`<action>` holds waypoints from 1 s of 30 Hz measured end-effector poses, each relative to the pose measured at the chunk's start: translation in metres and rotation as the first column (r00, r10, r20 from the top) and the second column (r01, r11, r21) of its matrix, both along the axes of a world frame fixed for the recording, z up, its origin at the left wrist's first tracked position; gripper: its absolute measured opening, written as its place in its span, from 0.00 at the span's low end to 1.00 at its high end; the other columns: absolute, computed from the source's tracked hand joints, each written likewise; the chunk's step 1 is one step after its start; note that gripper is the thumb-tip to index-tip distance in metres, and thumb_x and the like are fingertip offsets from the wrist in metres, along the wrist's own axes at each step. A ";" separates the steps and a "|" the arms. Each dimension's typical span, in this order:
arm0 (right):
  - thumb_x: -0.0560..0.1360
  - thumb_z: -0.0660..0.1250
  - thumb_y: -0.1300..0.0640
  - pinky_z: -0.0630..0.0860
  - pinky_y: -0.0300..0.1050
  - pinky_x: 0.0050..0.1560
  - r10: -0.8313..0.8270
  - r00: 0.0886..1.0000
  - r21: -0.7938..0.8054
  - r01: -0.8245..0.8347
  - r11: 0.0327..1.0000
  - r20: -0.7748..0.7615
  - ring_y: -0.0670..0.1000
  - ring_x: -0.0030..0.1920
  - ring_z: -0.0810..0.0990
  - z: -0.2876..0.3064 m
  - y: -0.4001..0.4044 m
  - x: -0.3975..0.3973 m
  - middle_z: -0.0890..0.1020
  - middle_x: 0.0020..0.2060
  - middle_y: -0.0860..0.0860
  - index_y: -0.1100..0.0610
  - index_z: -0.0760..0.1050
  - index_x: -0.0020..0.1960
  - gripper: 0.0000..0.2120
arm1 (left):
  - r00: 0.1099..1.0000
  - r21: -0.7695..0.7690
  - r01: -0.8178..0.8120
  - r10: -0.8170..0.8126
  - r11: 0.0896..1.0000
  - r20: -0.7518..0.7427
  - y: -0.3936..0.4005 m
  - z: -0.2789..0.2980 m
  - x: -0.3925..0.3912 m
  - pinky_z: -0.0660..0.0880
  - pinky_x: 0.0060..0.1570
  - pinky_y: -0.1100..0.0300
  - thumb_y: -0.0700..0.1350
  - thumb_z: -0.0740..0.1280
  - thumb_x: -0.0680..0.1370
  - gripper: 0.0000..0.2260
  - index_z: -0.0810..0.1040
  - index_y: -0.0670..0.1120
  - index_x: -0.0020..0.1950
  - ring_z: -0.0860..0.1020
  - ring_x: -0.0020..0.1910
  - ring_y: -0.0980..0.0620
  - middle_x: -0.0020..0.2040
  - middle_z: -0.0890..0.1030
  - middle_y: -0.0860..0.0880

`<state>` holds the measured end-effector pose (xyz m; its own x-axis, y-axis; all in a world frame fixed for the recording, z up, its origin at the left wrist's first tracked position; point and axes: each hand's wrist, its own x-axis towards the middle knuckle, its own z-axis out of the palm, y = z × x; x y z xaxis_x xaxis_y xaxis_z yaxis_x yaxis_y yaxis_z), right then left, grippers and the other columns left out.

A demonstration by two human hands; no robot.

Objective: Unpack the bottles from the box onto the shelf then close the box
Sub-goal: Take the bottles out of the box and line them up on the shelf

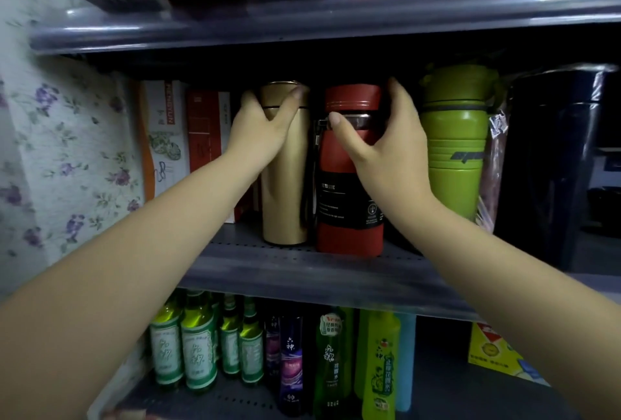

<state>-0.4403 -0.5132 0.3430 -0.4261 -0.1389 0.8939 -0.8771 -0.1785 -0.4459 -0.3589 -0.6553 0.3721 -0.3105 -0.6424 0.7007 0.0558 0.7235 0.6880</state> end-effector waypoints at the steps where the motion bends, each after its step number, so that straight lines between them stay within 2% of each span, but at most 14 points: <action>1: 0.71 0.71 0.48 0.65 0.35 0.65 -0.013 1.000 -0.024 0.012 1.000 -0.027 0.50 0.66 0.71 -0.001 0.004 0.002 0.73 0.65 0.56 0.62 0.64 0.70 0.34 | 1.000 -0.017 -0.020 0.021 1.000 0.011 0.001 -0.003 0.004 0.64 0.56 0.64 0.63 0.62 0.76 0.32 0.65 0.43 0.71 0.72 0.67 0.48 0.68 0.73 0.45; 2: 0.72 0.70 0.49 0.63 0.36 0.68 -0.015 0.999 -0.048 0.013 0.999 -0.049 0.51 0.68 0.69 -0.003 0.009 0.006 0.71 0.67 0.57 0.64 0.63 0.71 0.35 | 0.999 -0.034 -0.039 0.040 0.999 0.017 0.002 -0.007 0.010 0.65 0.58 0.64 0.62 0.62 0.76 0.32 0.64 0.43 0.72 0.71 0.67 0.48 0.68 0.73 0.45; 4: 0.73 0.69 0.51 0.65 0.42 0.70 0.035 0.996 -0.099 -0.044 0.994 -0.088 0.50 0.69 0.69 -0.011 0.020 0.014 0.72 0.67 0.56 0.63 0.64 0.71 0.31 | 0.999 -0.053 -0.032 0.032 0.998 -0.001 0.004 -0.020 0.022 0.67 0.64 0.61 0.60 0.63 0.76 0.31 0.62 0.43 0.72 0.71 0.68 0.51 0.70 0.71 0.46; 6: 0.74 0.68 0.52 0.69 0.48 0.67 0.173 0.981 -0.130 -0.184 0.974 -0.092 0.48 0.66 0.72 -0.025 0.030 0.026 0.74 0.63 0.53 0.62 0.67 0.68 0.26 | 0.998 -0.028 -0.003 0.002 1.000 -0.057 0.007 -0.039 0.038 0.68 0.69 0.55 0.56 0.65 0.77 0.28 0.64 0.44 0.71 0.72 0.67 0.54 0.70 0.71 0.46; 9: 0.75 0.67 0.55 0.73 0.51 0.63 0.427 0.902 -0.084 -0.431 0.898 -0.060 0.48 0.63 0.75 -0.058 0.036 0.052 0.76 0.61 0.51 0.59 0.69 0.65 0.20 | 0.991 0.011 -0.029 0.030 1.000 -0.134 0.017 -0.078 0.070 0.68 0.69 0.55 0.49 0.67 0.77 0.21 0.68 0.46 0.68 0.73 0.67 0.56 0.67 0.73 0.48; 13: 0.75 0.66 0.55 0.74 0.45 0.61 0.724 0.678 0.024 -0.732 0.681 0.124 0.48 0.61 0.78 -0.109 0.027 0.085 0.79 0.57 0.49 0.55 0.71 0.63 0.18 | 0.972 0.029 -0.153 0.156 0.988 -0.177 0.046 -0.141 0.129 0.70 0.67 0.62 0.41 0.66 0.78 0.17 0.69 0.47 0.67 0.74 0.65 0.58 0.65 0.75 0.51; 17: 0.74 0.68 0.56 0.75 0.37 0.56 0.844 0.373 0.047 -0.921 0.386 0.386 0.45 0.58 0.79 -0.162 0.014 0.127 0.81 0.55 0.50 0.52 0.73 0.59 0.14 | 0.932 0.059 -0.353 0.357 0.934 -0.066 0.073 -0.224 0.198 0.72 0.65 0.56 0.44 0.66 0.77 0.18 0.71 0.49 0.66 0.75 0.65 0.56 0.64 0.77 0.52; 19: 0.74 0.68 0.55 0.76 0.38 0.56 0.840 0.227 0.045 -0.971 0.236 0.492 0.45 0.59 0.79 -0.192 0.011 0.155 0.81 0.56 0.48 0.49 0.73 0.59 0.14 | 0.870 0.103 -0.493 0.490 0.864 0.061 0.090 -0.268 0.234 0.73 0.62 0.59 0.47 0.66 0.76 0.20 0.71 0.48 0.67 0.75 0.64 0.57 0.64 0.77 0.52; 20: 0.73 0.68 0.53 0.75 0.39 0.58 0.833 0.183 0.063 -0.982 0.177 0.522 0.44 0.59 0.79 -0.207 0.011 0.169 0.81 0.56 0.47 0.47 0.73 0.59 0.14 | 0.831 0.116 -0.556 0.545 0.823 0.115 0.100 -0.289 0.252 0.73 0.61 0.62 0.48 0.66 0.76 0.20 0.71 0.47 0.67 0.75 0.63 0.59 0.63 0.77 0.53; 22: 0.73 0.66 0.52 0.75 0.35 0.57 0.805 0.107 0.111 -0.992 0.051 0.583 0.40 0.59 0.78 -0.238 0.014 0.201 0.81 0.56 0.41 0.44 0.72 0.59 0.15 | 0.747 0.159 -0.664 0.635 0.731 0.198 0.124 -0.334 0.286 0.71 0.59 0.70 0.46 0.68 0.76 0.20 0.72 0.46 0.66 0.74 0.60 0.67 0.60 0.76 0.57; 23: 0.74 0.66 0.52 0.74 0.34 0.58 0.785 0.064 0.124 -0.992 -0.017 0.616 0.38 0.59 0.77 -0.253 0.018 0.217 0.81 0.56 0.39 0.43 0.71 0.59 0.15 | 0.705 0.195 -0.708 0.667 0.678 0.240 0.137 -0.356 0.301 0.70 0.59 0.72 0.45 0.69 0.76 0.20 0.72 0.45 0.67 0.73 0.60 0.67 0.60 0.76 0.58; 25: 0.74 0.66 0.53 0.74 0.34 0.59 0.730 -0.031 0.107 -0.984 -0.142 0.683 0.38 0.60 0.77 -0.284 0.026 0.250 0.80 0.56 0.38 0.45 0.72 0.60 0.15 | 0.637 0.296 -0.770 0.696 0.565 0.330 0.166 -0.399 0.330 0.71 0.62 0.66 0.47 0.69 0.76 0.22 0.70 0.46 0.69 0.73 0.63 0.61 0.64 0.75 0.55; 27: 0.73 0.66 0.53 0.73 0.33 0.59 0.651 -0.112 0.069 -0.967 -0.245 0.751 0.39 0.60 0.77 -0.318 0.037 0.282 0.81 0.57 0.41 0.49 0.72 0.61 0.17 | 0.563 0.362 -0.823 0.714 0.437 0.416 0.195 -0.442 0.357 0.72 0.63 0.58 0.50 0.68 0.76 0.22 0.69 0.48 0.69 0.73 0.63 0.56 0.65 0.74 0.54; 30: 0.72 0.65 0.54 0.73 0.32 0.59 0.536 -0.166 0.044 -0.933 -0.357 0.827 0.40 0.62 0.77 -0.368 0.053 0.329 0.80 0.59 0.45 0.52 0.71 0.63 0.19 | 0.493 0.433 -0.857 0.695 0.281 0.524 0.234 -0.499 0.390 0.70 0.64 0.59 0.55 0.65 0.74 0.28 0.68 0.45 0.70 0.74 0.63 0.52 0.64 0.74 0.49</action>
